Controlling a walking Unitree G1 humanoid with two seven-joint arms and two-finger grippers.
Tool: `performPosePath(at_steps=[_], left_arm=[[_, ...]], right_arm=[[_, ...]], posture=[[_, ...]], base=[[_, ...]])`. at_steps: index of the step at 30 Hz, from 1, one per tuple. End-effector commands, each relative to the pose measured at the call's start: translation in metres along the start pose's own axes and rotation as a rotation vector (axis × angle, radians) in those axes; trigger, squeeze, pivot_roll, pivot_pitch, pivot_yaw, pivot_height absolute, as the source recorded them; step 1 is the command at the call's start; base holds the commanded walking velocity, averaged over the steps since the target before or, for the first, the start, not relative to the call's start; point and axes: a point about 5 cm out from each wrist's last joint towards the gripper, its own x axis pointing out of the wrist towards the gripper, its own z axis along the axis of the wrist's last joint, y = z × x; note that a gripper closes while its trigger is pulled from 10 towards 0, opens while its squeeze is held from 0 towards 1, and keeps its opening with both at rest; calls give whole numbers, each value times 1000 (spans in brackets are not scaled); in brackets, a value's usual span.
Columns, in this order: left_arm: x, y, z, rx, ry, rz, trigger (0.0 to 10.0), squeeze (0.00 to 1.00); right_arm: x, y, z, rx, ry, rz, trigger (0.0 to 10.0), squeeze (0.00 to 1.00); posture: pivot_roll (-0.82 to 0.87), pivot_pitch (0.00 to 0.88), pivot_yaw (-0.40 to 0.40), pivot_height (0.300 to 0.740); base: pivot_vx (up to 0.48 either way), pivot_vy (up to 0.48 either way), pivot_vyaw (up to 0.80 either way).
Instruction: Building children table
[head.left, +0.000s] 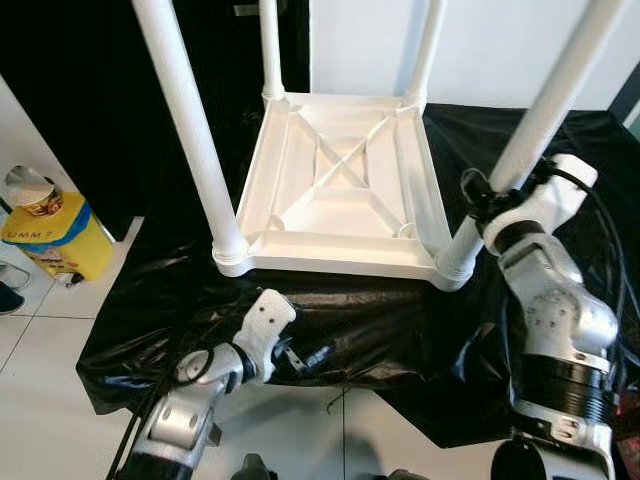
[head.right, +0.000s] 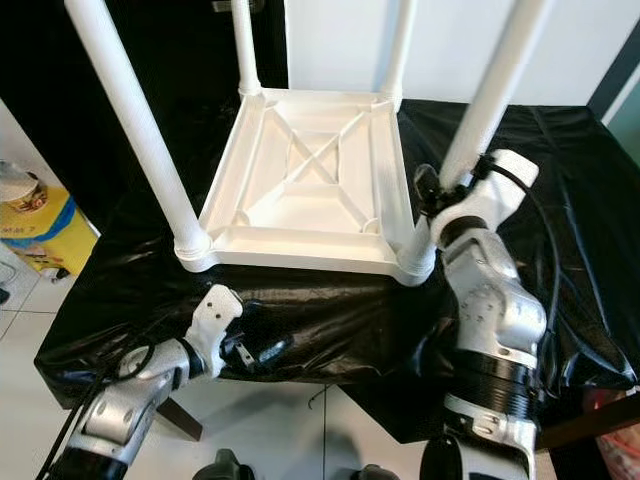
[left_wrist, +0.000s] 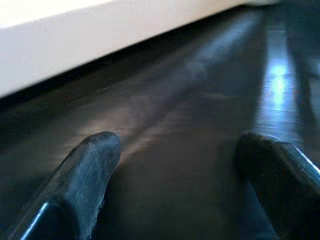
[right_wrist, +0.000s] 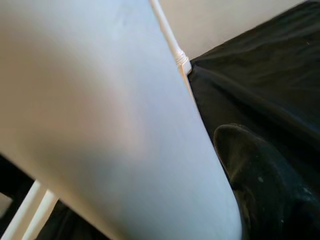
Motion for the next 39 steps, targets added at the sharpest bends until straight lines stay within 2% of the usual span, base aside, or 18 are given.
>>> performPosePath(at_steps=[1,5,7,12,13,15,16,17,19,22,24,25,29,32,34,36,38,39], left_arm=[[0,12,-7,-4,46,132,10000,0],[0,25,-7,-5,61,198,10000,0],[0,45,-1,-34,41,293,10000,0],[-1,65,10,-59,3,371,10000,0],[-1,79,16,-66,-14,419,10000,0],[-1,79,16,-66,-14,419,10000,0],[-2,93,24,-77,-34,465,10000,0],[-2,93,24,-77,-34,465,10000,0],[0,119,39,-88,-64,566,10000,0],[1,126,45,-86,-73,596,10000,0],[11,139,71,-104,-128,642,10000,0],[11,139,71,-104,-128,642,10000,0],[36,137,137,-133,-297,608,10000,0],[41,134,151,-142,-333,590,10000,0],[51,125,177,-138,-394,541,10000,0],[51,125,177,-138,-394,541,10000,0],[55,120,190,-132,-419,518,10000,0],[61,113,206,-124,-452,488,10000,0]], right_arm=[[-8,-7,1,159,-10,9,10000,0],[-12,-10,2,211,-18,16,10000,0],[-19,-13,5,287,-27,41,10000,0],[-26,-17,5,357,-34,62,10000,0],[-30,-20,4,385,-33,65,10000,0],[-30,-20,4,385,-33,65,10000,0],[-34,-22,1,420,-28,72,10000,0],[-34,-22,1,420,-28,72,10000,0],[-43,-28,-3,464,-13,80,10000,0],[-45,-30,-5,481,-7,83,10000,0],[-52,-40,-15,581,-7,58,10000,0],[-52,-40,-15,581,-7,58,10000,0],[-62,-58,-30,731,-25,7,10000,0],[-64,-62,-33,758,-33,-15,10000,0],[-67,-72,-38,793,-55,-51,10000,0],[-67,-72,-38,793,-55,-51,10000,0],[-70,-77,-40,799,-69,-69,10000,0],[-74,-85,-44,764,-81,-118,10000,0]], posture=[[-76,45,0,740],[-82,50,5,740],[-89,56,11,740],[-93,58,13,740],[-99,60,19,740],[-99,60,19,740],[-102,61,21,740],[-102,61,21,740],[-106,61,25,740],[-106,61,25,740],[-112,58,30,740],[-112,58,30,740],[-112,55,32,740],[-110,56,34,740],[-110,54,35,740],[-110,54,35,740],[-111,56,35,740],[-112,57,38,740]], base=[[0,0,0],[0,0,0],[0,0,0],[0,0,0],[0,0,0],[0,0,0],[0,0,0],[0,0,0],[0,0,0],[0,0,0],[0,0,0],[0,0,0],[0,0,0],[0,0,0],[0,0,0],[0,0,0],[0,0,0],[0,0,0]])
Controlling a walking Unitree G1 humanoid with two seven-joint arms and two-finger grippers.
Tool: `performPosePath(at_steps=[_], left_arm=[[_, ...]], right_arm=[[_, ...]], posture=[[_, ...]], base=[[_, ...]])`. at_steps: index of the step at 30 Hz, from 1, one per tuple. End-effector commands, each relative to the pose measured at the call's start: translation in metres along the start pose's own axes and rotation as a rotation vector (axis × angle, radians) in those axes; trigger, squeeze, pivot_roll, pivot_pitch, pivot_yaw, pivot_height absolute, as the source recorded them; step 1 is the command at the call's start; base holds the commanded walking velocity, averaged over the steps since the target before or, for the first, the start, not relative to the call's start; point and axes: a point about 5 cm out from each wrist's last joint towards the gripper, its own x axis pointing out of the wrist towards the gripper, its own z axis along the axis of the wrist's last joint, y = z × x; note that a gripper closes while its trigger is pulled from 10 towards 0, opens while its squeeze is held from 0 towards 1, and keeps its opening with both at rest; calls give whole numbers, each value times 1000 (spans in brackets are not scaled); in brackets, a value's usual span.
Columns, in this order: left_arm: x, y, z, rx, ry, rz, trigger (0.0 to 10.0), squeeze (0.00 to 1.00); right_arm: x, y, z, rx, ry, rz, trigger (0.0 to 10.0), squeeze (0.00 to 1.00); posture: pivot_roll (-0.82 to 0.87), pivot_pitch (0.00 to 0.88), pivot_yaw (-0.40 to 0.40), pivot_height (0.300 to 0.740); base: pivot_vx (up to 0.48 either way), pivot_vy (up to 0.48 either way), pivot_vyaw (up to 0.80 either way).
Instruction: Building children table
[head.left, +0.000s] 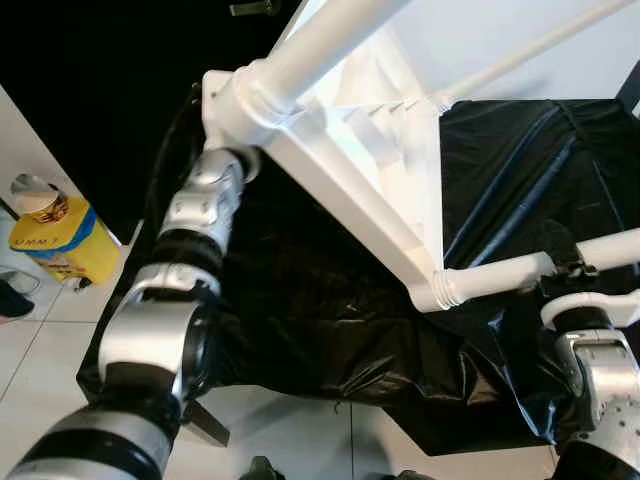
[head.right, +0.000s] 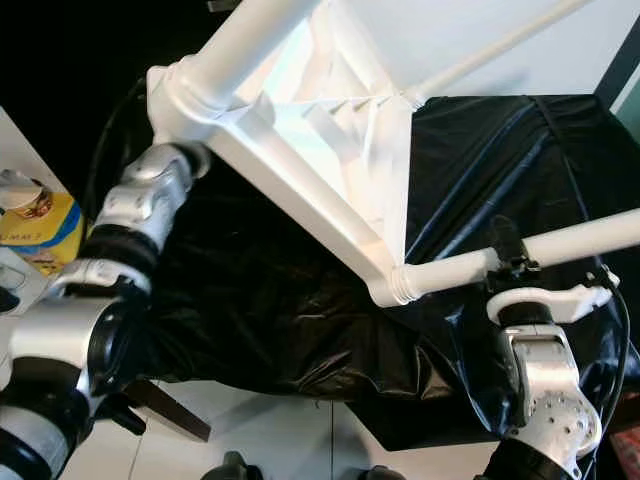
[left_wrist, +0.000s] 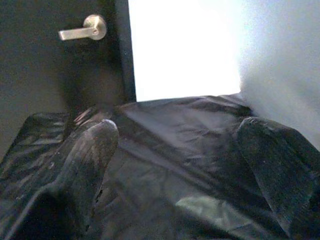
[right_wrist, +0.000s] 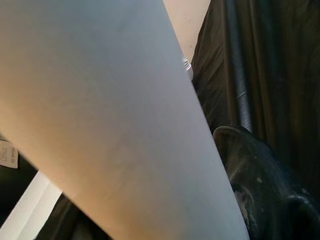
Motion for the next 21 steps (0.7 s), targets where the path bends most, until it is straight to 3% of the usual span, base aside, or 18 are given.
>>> performPosePath(at_steps=[1,3,4,7,10,13,15,16,17,20,21], left_arm=[[3,-6,6,-7,-18,-13,10000,0],[14,-31,30,-19,-77,-74,10000,0],[14,-31,30,-19,-77,-74,10000,0],[22,-60,53,-32,-135,-149,10000,0],[23,-68,59,-36,-152,-174,10000,0],[24,-90,75,-45,-195,-237,10000,0],[24,-90,75,-45,-195,-237,10000,0],[25,-93,78,-49,-204,-248,10000,0],[25,-93,78,-49,-204,-248,10000,0],[25,-103,87,-50,-231,-274,10000,0],[25,-103,87,-50,-231,-274,10000,0]], right_arm=[[-12,-24,-12,60,-3,-105,10000,0],[-26,-48,-9,-2,-58,-225,10000,0],[-26,-48,-9,-2,-58,-225,10000,0],[-50,-71,-1,-55,-129,-356,10000,0],[-57,-77,2,-64,-156,-397,10000,0],[-75,-82,9,-92,-228,-461,10000,0],[-75,-82,9,-92,-228,-461,10000,0],[-80,-81,9,-108,-242,-462,10000,1000],[-80,-81,9,-108,-242,-462,10000,1000],[-107,-75,8,-195,-312,-520,10000,1000],[-107,-75,8,-195,-312,-520,10000,1000]], posture=[[-112,57,38,740],[-125,63,54,740],[-125,63,54,740],[-144,68,72,740],[-159,72,86,740],[-188,75,111,740],[-188,75,111,740],[-194,75,115,740],[-194,75,115,740],[-224,75,148,740],[-224,75,148,740]], base=[[0,0,0],[0,0,0],[0,0,0],[0,0,0],[0,0,0],[0,0,0],[0,0,0],[0,0,0],[0,0,0],[0,0,0],[0,0,0]])
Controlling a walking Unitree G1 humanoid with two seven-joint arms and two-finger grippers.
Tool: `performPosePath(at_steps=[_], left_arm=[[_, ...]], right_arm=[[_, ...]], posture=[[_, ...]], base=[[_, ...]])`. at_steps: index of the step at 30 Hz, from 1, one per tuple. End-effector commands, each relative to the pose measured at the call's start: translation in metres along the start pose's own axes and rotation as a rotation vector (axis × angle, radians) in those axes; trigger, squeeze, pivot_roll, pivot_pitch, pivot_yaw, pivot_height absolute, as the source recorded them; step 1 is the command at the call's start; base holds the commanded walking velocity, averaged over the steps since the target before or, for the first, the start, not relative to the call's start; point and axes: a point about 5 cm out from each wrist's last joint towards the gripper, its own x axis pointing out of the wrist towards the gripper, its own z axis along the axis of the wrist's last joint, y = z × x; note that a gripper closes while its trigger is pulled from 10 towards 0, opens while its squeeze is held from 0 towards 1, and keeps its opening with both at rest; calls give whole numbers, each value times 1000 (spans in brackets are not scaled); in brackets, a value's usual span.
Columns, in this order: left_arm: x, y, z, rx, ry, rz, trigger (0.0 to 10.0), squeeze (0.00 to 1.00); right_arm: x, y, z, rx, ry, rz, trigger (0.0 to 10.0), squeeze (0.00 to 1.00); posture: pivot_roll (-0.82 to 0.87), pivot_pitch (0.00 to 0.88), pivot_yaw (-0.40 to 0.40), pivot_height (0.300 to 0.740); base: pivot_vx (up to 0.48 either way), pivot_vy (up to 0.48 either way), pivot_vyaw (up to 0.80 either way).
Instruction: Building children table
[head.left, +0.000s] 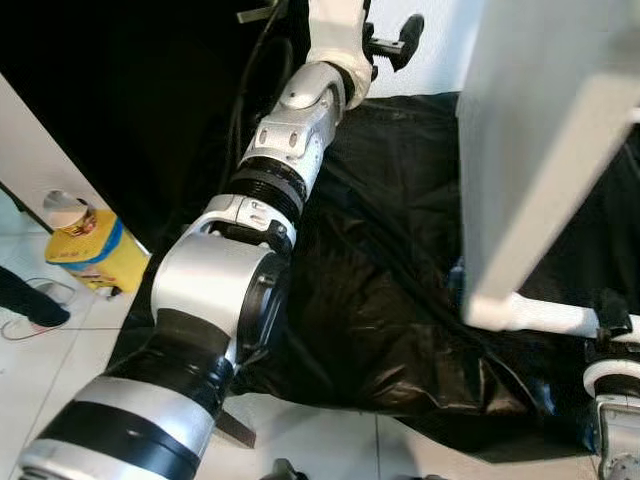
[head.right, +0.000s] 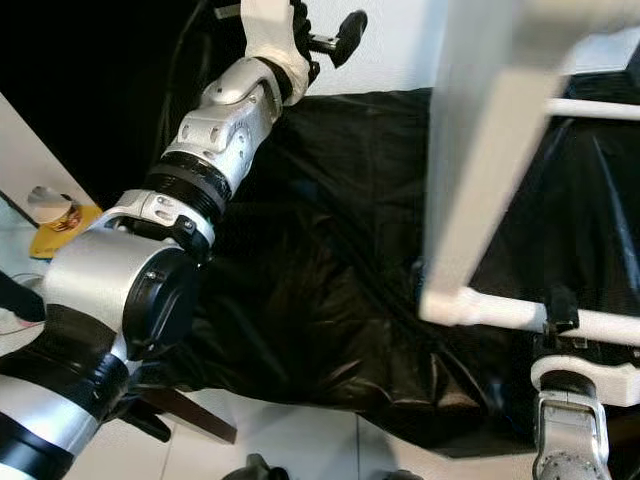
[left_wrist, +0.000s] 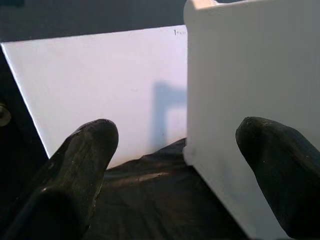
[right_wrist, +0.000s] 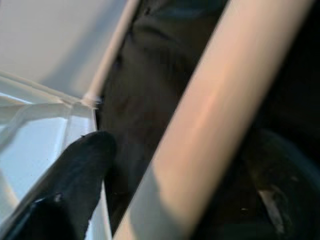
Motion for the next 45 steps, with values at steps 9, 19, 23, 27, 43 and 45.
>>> performPosePath(at_steps=[9,19,23,27,43,45], left_arm=[[6,-18,4,3,-15,-60,10000,0],[6,-17,1,13,-9,-59,10000,0],[5,-17,-1,17,-6,-57,10000,0],[2,-9,-7,26,6,-40,10000,0],[-104,43,-122,93,98,104,10000,0],[-123,40,-130,87,77,122,10000,0]], right_arm=[[-84,-28,-9,-441,-60,-361,10000,0],[-69,22,17,-803,-301,-307,10000,0],[-59,32,20,-805,-333,-266,10000,0],[-30,49,21,-851,-379,-181,10000,0],[57,50,-22,-1012,-206,42,10000,0],[55,43,-35,-1014,-147,79,10000,0]], posture=[[-257,87,190,740],[-242,79,173,740],[-236,75,161,740],[-219,68,135,740],[-72,51,-11,740],[-54,49,-24,740]], base=[[0,0,0],[0,0,0],[0,0,0],[0,0,0],[0,0,0],[0,0,0]])
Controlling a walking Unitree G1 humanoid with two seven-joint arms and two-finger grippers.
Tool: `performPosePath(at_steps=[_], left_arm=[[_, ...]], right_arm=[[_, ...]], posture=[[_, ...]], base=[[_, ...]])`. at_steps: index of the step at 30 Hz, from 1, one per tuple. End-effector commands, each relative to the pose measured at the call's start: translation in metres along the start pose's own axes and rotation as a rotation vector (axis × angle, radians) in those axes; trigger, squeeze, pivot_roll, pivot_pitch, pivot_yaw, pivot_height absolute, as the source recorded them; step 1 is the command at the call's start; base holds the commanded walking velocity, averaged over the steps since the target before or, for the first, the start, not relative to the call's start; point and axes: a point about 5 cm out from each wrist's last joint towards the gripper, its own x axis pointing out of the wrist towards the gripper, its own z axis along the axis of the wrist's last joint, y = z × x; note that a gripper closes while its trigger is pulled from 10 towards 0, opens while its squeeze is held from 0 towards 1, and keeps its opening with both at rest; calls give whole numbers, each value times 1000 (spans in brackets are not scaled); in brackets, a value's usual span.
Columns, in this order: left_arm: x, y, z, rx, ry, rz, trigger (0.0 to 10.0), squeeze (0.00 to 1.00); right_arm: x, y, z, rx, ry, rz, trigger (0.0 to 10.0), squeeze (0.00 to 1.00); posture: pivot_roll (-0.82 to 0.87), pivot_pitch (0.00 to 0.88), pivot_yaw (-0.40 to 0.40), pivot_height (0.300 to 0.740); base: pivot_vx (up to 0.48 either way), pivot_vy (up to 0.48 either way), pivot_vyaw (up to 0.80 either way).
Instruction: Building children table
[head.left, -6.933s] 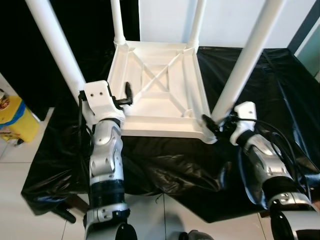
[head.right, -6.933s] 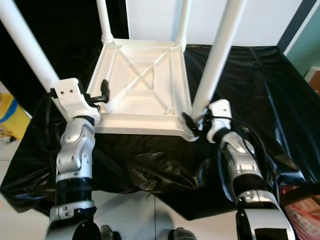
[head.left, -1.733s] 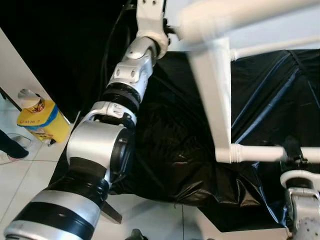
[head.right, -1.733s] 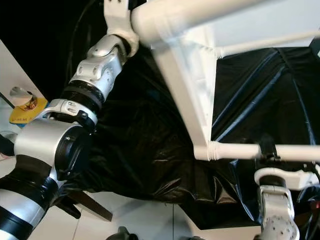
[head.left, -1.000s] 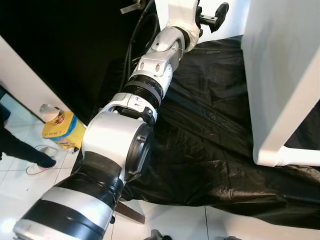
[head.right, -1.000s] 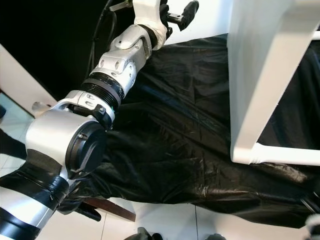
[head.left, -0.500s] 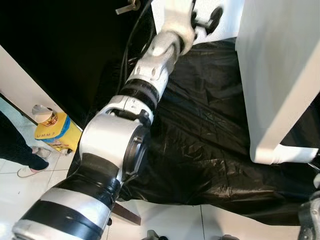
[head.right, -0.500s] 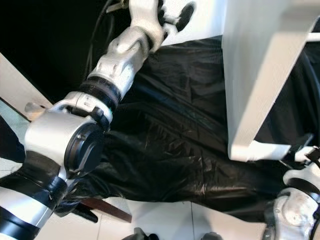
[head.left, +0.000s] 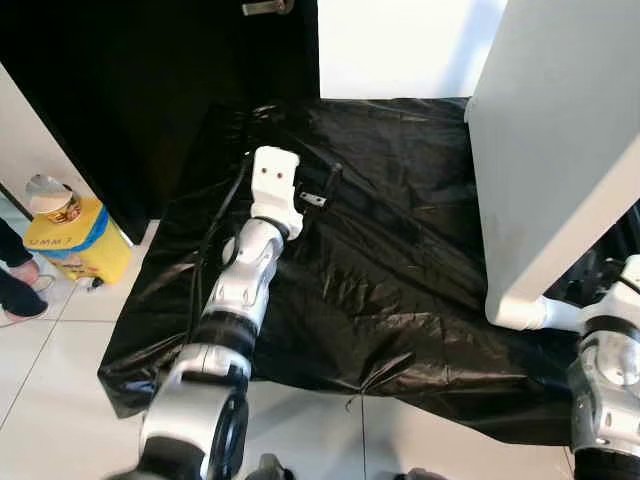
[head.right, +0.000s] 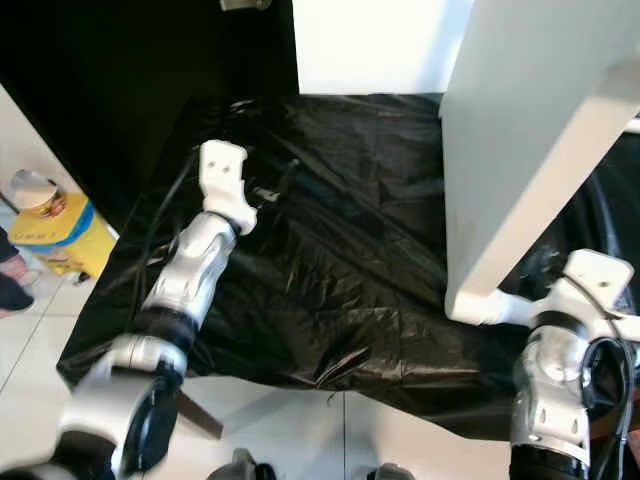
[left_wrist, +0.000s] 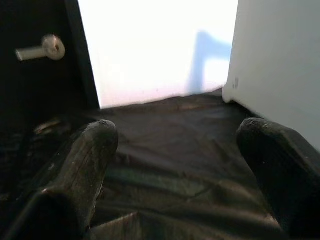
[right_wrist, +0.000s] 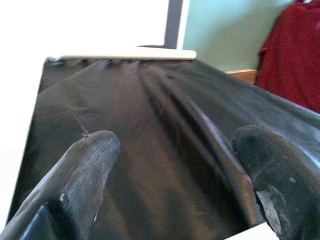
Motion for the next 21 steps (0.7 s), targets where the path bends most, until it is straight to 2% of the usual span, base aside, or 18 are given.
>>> performPosePath(at_steps=[1,3,5,6,7,10,15,18,21], left_arm=[[-9,-1,-7,9,1,16,10000,0],[-32,-3,-18,-20,-5,40,10000,0],[-42,-5,-19,-42,-13,41,10000,0],[-53,-9,-23,-18,2,36,10000,0],[-57,-10,-25,-5,8,38,10000,0],[-77,-18,-28,-23,31,24,10000,0],[-91,-23,-23,3,38,-7,10000,0],[-99,-26,-20,-5,49,-26,10000,0],[-100,-32,-13,-21,32,-75,10000,0]], right_arm=[[-5,6,-9,-2,19,33,10000,0],[-11,16,-18,4,28,75,10000,0],[-13,19,-21,19,25,97,10000,0],[-19,21,-26,17,30,106,10000,0],[-23,21,-28,15,30,102,10000,0],[-50,21,-36,17,55,123,10000,0],[-65,17,-35,3,33,149,10000,0],[-85,11,-30,-14,30,242,10000,0],[-103,11,-30,-42,28,364,10000,0]], posture=[[-51,49,-26,740],[-44,54,-24,740],[-43,54,-26,740],[-38,61,-33,740],[-38,64,-34,740],[-41,69,-30,740],[-63,65,-19,740],[-60,63,-23,740],[-61,61,-21,740]], base=[[0,0,0],[0,0,0],[0,0,0],[0,0,0],[0,0,0],[0,0,0],[0,0,0],[0,0,0],[0,0,0]])
